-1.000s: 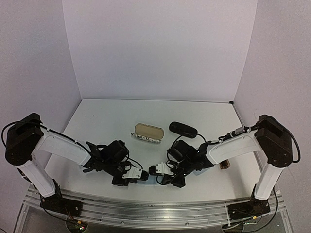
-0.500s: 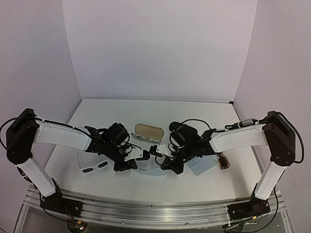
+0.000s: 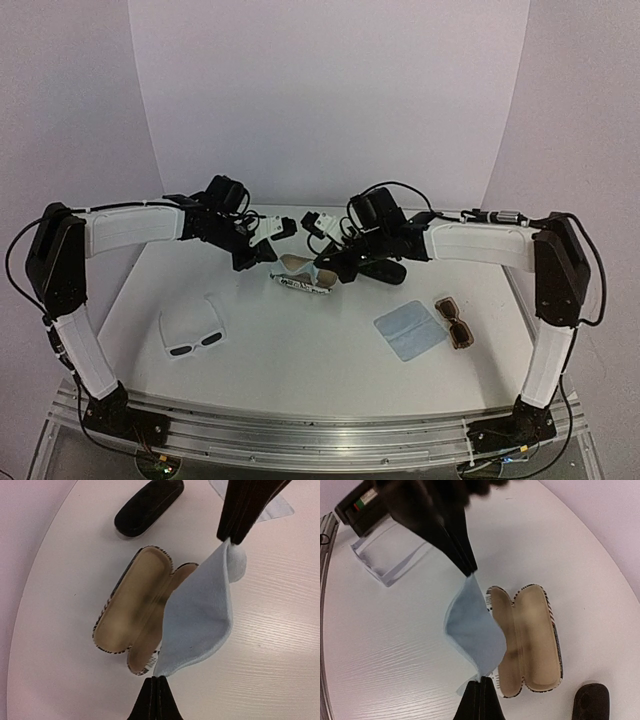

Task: Organize the sunglasses
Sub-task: Pick up the glasses cleaning cloth from the center of the board, then place the glasses cleaning cloth in the sunglasses case.

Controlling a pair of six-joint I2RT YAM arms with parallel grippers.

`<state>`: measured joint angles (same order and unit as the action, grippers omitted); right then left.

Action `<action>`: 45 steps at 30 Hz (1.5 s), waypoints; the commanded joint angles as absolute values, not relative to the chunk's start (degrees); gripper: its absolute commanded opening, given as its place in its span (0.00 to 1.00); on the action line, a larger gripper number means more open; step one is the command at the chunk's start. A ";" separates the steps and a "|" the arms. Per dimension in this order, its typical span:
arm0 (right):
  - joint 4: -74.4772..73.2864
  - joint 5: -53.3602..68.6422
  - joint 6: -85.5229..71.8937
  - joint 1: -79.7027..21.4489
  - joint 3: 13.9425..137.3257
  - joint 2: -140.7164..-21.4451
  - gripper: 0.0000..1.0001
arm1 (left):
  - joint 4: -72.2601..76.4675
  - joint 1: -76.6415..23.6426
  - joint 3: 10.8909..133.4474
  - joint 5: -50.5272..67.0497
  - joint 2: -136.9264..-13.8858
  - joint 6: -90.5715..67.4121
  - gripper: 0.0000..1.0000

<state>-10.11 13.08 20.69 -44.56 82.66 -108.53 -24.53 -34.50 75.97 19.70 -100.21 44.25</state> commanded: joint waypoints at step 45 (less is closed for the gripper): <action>-14.75 12.48 30.50 -39.62 89.17 -123.28 0.00 | -18.93 -29.18 83.04 21.51 -116.85 61.91 0.00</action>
